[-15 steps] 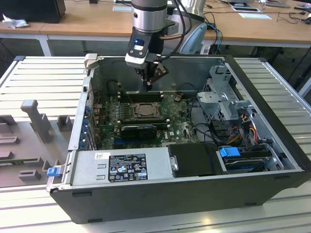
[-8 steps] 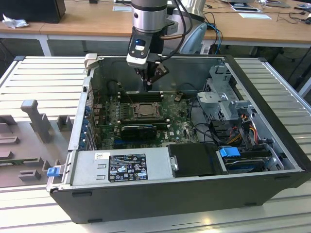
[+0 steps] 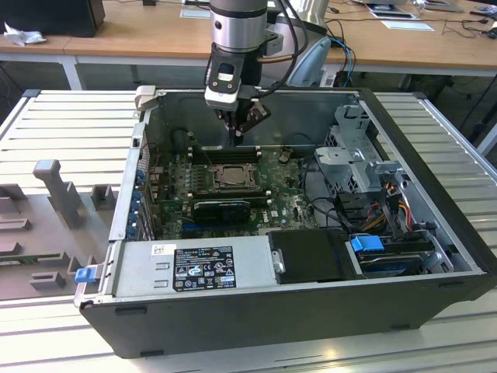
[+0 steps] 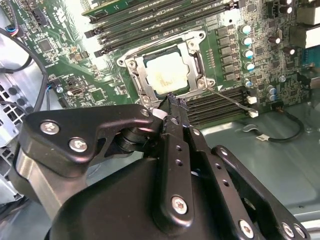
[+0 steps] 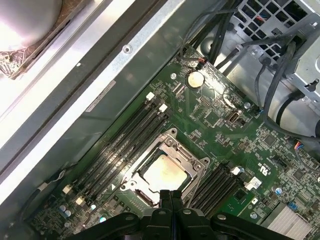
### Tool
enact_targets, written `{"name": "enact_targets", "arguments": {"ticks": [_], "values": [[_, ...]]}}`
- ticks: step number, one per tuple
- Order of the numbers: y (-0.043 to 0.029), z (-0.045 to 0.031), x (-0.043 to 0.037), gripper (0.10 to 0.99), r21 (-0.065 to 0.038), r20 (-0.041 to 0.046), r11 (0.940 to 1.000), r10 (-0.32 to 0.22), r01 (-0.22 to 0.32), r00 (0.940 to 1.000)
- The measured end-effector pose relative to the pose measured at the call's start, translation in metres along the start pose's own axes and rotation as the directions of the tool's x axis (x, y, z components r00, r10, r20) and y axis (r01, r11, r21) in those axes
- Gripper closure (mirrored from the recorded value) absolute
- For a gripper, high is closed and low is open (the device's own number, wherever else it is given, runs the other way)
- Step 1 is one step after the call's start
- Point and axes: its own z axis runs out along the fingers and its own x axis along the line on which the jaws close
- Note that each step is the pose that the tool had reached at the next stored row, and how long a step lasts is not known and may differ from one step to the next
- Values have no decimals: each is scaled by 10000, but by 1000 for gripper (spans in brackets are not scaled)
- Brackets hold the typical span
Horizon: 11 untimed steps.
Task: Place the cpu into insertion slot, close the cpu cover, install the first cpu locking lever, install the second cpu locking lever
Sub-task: 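Install the first cpu locking lever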
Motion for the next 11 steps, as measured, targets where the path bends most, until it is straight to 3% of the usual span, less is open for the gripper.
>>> {"name": "enact_targets", "arguments": {"ticks": [11], "values": [[0, 0, 0, 980, -10, -8, 9990, -442, 442, 9990]]}}
